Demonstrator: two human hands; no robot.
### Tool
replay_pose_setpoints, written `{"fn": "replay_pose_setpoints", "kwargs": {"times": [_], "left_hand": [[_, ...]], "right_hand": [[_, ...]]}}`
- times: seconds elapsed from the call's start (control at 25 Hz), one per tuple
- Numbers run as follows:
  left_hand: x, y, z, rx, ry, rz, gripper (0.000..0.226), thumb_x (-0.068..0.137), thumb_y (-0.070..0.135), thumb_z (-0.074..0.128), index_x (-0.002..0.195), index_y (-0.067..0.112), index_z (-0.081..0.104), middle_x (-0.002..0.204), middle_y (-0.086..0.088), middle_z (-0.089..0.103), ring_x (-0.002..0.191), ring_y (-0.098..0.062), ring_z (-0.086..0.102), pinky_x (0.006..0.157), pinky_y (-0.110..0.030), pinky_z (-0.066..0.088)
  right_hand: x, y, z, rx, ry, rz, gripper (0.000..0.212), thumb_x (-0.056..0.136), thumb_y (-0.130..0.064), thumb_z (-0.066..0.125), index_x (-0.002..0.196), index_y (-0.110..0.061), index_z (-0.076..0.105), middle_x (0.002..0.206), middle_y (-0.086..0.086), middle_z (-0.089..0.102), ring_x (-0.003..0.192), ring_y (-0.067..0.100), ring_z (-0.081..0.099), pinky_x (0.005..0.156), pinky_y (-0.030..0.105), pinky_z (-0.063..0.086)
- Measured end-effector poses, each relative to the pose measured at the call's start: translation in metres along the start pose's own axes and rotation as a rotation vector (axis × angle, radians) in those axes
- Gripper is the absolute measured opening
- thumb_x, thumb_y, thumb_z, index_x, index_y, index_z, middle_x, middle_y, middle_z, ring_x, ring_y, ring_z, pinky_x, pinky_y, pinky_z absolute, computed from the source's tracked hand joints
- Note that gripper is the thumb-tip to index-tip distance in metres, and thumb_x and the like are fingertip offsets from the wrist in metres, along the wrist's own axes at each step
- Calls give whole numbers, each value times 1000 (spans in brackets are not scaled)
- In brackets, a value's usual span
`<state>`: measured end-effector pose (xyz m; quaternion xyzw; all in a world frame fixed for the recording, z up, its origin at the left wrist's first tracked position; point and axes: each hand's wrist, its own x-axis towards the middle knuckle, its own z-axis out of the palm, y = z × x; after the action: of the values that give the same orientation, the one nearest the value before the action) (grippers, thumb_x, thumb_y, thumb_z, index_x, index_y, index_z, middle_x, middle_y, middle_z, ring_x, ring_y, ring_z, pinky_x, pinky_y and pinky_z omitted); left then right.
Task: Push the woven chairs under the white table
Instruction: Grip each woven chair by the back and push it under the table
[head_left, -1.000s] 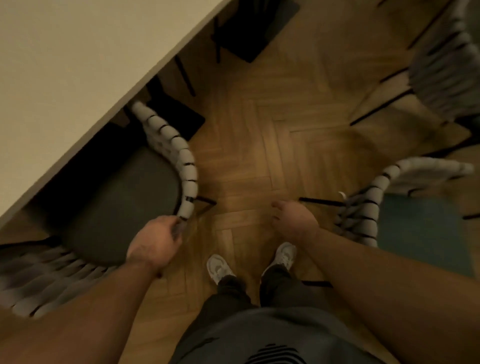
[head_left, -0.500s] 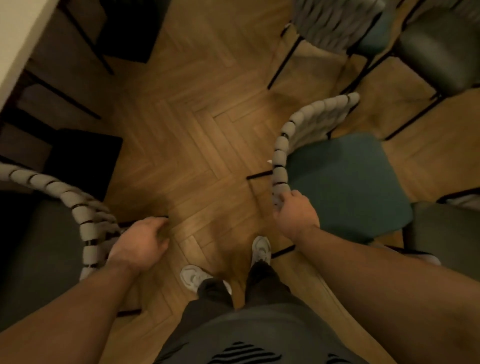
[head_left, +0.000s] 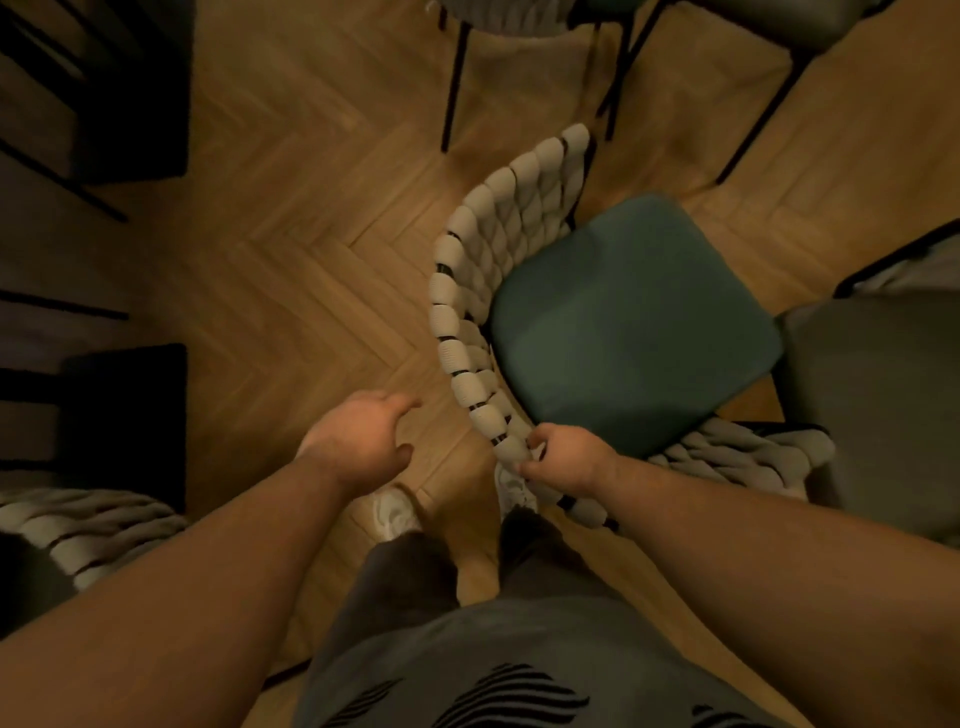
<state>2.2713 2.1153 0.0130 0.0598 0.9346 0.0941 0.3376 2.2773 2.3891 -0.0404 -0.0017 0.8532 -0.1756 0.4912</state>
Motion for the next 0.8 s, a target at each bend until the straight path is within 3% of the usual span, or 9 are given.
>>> {"fn": "replay_pose_setpoints", "kwargs": {"times": [0.08,0.28,0.48,0.56,0.64,0.72,0.8], "left_hand": [[18,13,-5,56,-28,81,66,92,37,67,152,35,40,151,3,50,139,-21,43,109,-40,44],[59,24,-17,244,-78,330,61,90,29,64,149,30,45,154,5,44,142,-18,36,114,-38,40],[96,19,-29,448,-16,576,50,90,29,60,140,31,54,136,6,53,127,-19,43,108,-36,40],[112,22,-37,541,-9,672,52,90,31,60,142,30,52,139,3,52,133,-21,40,117,-39,30],[128,30,-47,625,-109,673,60,93,35,60,150,29,44,153,0,43,147,-24,30,126,-46,13],[143,41,-52,778,-235,640,68,94,39,59,157,29,34,163,-1,33,153,-25,22,127,-53,3],[152,46,-51,912,-287,640,71,94,38,59,158,30,30,163,-2,36,152,-25,26,126,-57,1]], "right_hand": [[2,1,6,50,-10,18,62,93,-59,62,140,-20,55,127,4,66,113,23,63,95,37,53],[8,2,18,147,-20,107,63,88,-53,69,141,-25,51,129,2,65,110,22,63,92,37,55],[11,-4,44,196,52,229,55,82,-50,77,128,-27,56,121,2,66,105,23,63,85,34,52],[15,-6,50,271,110,266,60,78,-54,78,128,-29,57,120,1,66,106,23,64,87,36,54],[16,-5,54,273,142,290,65,75,-63,76,129,-33,56,119,-3,65,107,21,63,92,38,53],[13,-4,59,237,154,334,66,75,-69,70,130,-37,54,118,-6,65,111,21,62,103,44,44],[9,-4,65,164,138,371,62,79,-63,64,133,-37,53,120,-6,65,116,22,61,114,53,30]]}}
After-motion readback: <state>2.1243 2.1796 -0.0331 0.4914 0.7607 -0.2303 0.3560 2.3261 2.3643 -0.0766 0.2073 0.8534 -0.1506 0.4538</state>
